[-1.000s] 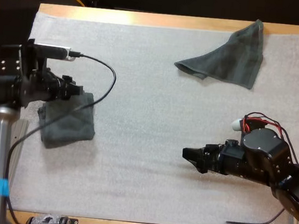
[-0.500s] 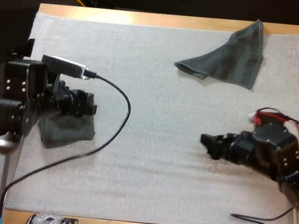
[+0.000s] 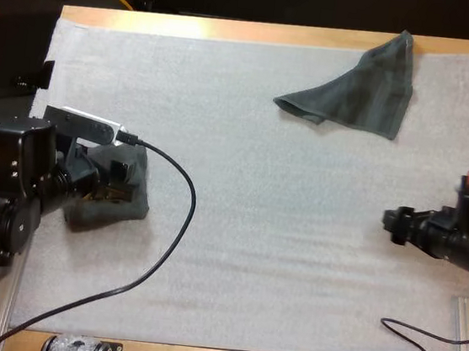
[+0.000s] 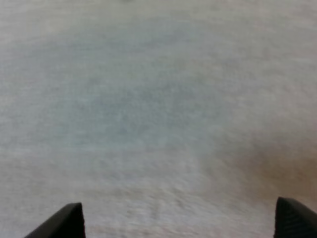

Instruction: Pick towel from pile, fold and stack

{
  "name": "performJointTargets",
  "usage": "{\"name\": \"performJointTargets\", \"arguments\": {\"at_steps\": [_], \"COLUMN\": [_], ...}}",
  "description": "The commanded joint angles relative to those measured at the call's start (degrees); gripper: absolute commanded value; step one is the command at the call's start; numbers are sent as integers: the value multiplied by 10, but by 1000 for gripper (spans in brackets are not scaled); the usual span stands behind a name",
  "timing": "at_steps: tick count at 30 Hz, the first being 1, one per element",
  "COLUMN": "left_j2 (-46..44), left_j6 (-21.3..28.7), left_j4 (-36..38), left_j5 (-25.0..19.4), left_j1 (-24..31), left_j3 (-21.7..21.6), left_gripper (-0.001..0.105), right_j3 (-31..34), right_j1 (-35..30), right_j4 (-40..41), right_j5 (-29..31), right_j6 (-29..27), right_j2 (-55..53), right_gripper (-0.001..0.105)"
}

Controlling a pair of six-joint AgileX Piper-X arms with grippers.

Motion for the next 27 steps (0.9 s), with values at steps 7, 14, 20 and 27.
{"name": "performJointTargets", "arguments": {"at_steps": [7, 14, 20, 27], "left_j2": [-19, -37, -65, -109], "left_j6": [0, 0, 0, -5], "left_j4": [11, 22, 23, 23], "left_j5": [-7, -7, -22, -25], "left_j1": [-2, -2, -2, -2], "left_j3": [-1, -1, 0, 25], "left_gripper": [69, 69, 69, 69], "right_j3": [-1, -1, -1, -1], "right_j1": [-98, -121, -121, -121], "right_j4": [44, 51, 54, 54], "right_j5": [0, 7, 7, 7], "right_j6": [-51, -84, -99, -131], "right_j2": [-11, -53, -114, -192], "right_gripper": [74, 74, 74, 74]}}
